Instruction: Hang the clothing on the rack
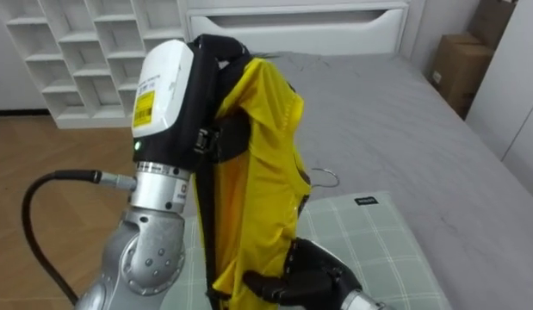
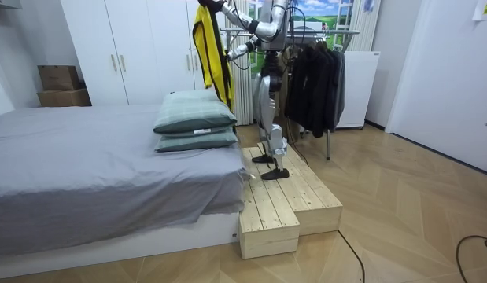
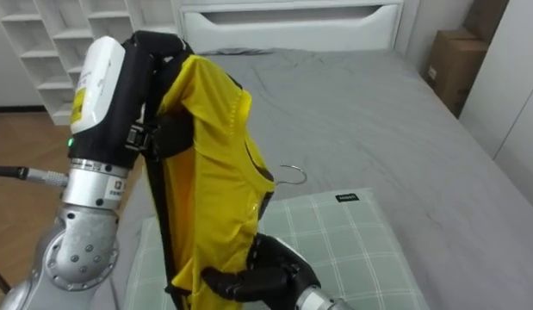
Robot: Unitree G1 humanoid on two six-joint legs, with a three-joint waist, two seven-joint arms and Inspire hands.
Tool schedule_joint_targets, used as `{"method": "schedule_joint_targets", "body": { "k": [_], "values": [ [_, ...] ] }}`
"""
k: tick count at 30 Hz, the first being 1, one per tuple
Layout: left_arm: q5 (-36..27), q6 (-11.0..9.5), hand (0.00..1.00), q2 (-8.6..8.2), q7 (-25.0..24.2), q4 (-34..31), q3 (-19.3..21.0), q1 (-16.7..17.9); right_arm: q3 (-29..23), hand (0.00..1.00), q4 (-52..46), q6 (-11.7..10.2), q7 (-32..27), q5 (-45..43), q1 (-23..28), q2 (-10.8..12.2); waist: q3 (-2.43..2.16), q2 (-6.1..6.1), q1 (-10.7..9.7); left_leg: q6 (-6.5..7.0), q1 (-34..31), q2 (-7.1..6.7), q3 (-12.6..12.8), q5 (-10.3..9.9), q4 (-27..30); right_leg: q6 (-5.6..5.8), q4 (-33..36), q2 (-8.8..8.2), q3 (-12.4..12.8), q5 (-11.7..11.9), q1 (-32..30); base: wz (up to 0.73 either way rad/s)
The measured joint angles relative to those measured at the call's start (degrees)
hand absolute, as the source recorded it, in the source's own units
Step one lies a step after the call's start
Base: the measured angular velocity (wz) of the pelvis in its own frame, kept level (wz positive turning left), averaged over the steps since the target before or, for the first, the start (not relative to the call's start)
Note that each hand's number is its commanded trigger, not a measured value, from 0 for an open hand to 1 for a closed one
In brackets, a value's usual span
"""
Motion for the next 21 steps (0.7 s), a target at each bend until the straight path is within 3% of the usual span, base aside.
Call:
{"method": "schedule_joint_targets", "body": {
  "k": [21],
  "values": [
    [0.09,0.85,1.00,-0.43,-1.24,-0.01,0.06,0.00,-2.18,1.00,0.28,0.05,0.01,0.30,0.00,0.19,0.01,-0.13,0.00,0.00,-0.02,0.01,0.41,0.00,0.01,-0.01,-0.09,0.01,-0.05,0.11,-0.01,-0.01]
  ]
}}
